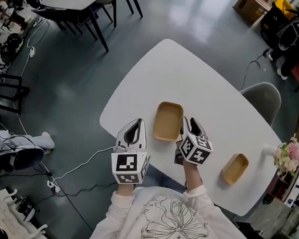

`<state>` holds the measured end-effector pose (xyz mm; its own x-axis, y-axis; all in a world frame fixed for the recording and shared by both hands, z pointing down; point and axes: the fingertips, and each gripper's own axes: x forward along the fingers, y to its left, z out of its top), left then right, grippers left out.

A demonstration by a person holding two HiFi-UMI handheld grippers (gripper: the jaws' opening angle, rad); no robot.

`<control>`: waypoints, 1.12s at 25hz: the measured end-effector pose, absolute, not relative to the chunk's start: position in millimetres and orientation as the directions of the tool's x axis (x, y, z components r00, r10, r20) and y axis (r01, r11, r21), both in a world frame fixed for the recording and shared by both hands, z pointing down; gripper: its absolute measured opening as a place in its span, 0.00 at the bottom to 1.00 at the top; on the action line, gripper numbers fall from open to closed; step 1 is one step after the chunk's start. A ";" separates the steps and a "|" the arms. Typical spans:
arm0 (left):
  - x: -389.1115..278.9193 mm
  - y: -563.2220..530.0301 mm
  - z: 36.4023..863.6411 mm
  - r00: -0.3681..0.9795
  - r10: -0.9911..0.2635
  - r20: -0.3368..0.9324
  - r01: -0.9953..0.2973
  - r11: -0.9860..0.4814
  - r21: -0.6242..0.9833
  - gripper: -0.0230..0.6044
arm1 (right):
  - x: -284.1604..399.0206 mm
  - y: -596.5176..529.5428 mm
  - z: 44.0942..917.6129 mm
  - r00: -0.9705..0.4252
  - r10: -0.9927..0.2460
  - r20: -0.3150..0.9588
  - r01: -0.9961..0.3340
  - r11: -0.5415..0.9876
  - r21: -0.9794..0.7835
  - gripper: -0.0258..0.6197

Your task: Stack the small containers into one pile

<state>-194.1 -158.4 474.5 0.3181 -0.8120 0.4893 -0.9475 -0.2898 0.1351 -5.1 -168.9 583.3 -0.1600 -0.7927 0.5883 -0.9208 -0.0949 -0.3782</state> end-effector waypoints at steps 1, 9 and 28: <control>-187.6 -159.1 471.6 0.332 -0.809 0.484 -0.943 -0.306 0.135 0.05 | 2.3 -166.3 576.5 -0.144 -0.804 0.577 -0.926 -0.096 -0.364 0.28; -99.8 -155.1 446.0 0.495 -0.750 0.439 -0.863 -0.484 0.145 0.05 | 101.2 -122.2 534.5 0.057 -0.860 0.508 -0.926 -0.236 -0.295 0.28; 139.4 -58.2 442.4 0.815 -0.379 0.439 -0.493 -0.851 0.181 0.05 | 303.3 89.6 540.1 0.508 -0.662 0.552 -0.689 -0.697 -0.201 0.28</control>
